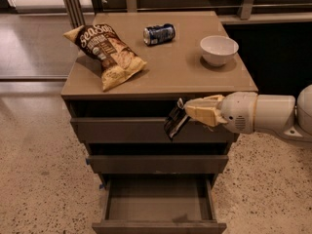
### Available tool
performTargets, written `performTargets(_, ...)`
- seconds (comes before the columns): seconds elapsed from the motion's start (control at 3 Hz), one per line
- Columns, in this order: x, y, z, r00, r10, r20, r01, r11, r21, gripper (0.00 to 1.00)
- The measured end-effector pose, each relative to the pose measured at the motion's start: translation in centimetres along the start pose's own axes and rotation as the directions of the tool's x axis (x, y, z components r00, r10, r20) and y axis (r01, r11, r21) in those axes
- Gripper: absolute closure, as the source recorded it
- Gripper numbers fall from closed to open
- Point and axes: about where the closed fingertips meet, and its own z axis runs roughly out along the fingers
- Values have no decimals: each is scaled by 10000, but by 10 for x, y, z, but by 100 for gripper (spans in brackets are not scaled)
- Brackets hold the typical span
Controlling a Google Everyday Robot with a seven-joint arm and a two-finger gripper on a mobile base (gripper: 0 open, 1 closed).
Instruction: Place rxbar chocolate into bottom drawer
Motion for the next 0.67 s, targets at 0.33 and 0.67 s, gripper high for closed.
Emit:
performTargets(0.33,23,2,3,9994,217,254,-215,9997,-84,100)
performTargets(0.67,83,6,3,9913,906,954,-942,9950,339,100)
